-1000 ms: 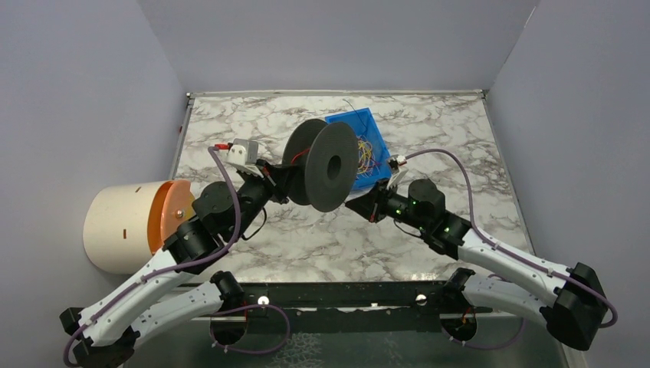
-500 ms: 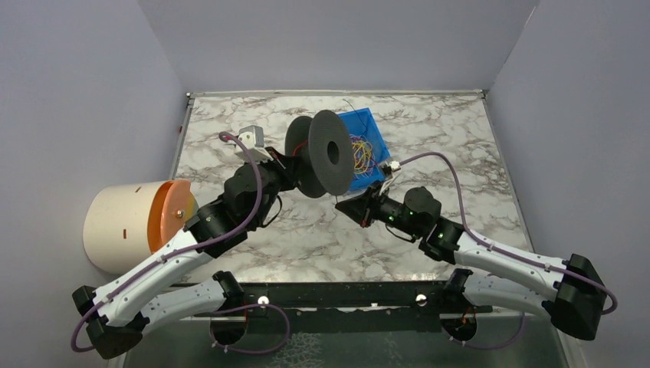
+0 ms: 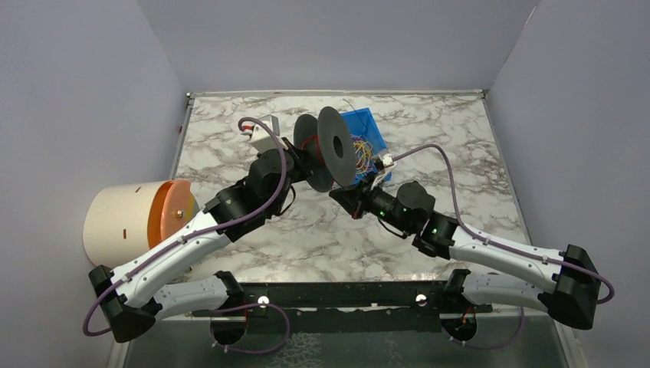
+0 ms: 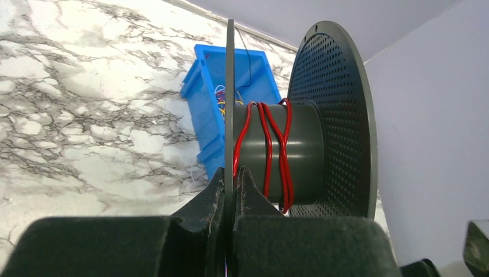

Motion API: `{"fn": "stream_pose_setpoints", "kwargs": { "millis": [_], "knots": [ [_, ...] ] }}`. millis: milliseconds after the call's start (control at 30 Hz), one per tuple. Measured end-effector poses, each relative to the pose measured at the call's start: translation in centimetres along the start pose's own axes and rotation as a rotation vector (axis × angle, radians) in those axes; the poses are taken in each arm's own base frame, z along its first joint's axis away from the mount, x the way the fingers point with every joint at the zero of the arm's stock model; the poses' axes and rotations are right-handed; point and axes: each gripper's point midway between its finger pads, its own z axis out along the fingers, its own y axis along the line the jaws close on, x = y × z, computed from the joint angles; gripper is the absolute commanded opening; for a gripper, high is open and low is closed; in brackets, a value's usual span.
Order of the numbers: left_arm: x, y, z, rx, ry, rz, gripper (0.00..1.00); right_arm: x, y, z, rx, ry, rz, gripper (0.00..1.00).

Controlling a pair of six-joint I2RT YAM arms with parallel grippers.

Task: Wrap the cables

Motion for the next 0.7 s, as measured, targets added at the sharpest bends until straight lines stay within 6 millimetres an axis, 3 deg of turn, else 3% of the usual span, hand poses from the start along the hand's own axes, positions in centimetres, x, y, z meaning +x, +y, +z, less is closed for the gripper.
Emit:
{"fn": "stream_pose_setpoints", "kwargs": {
  "millis": [267, 567, 700],
  "knots": [
    [0.7, -0.2, 1.8, -0.082, 0.034, 0.02, 0.0, -1.8, -0.6, 1.6, 0.099, -0.05, -0.094, 0.01],
    [3.8, 0.2, 4.2, -0.153, 0.111, 0.093, 0.0, -2.5, -3.5, 2.6, 0.274, -0.08, -0.202, 0.01],
    [4.1, 0.3, 4.3, -0.158, 0.115, 0.102, 0.0, -3.0, -4.0, 3.2, 0.325, -0.093, -0.246, 0.01]
  ]
}}
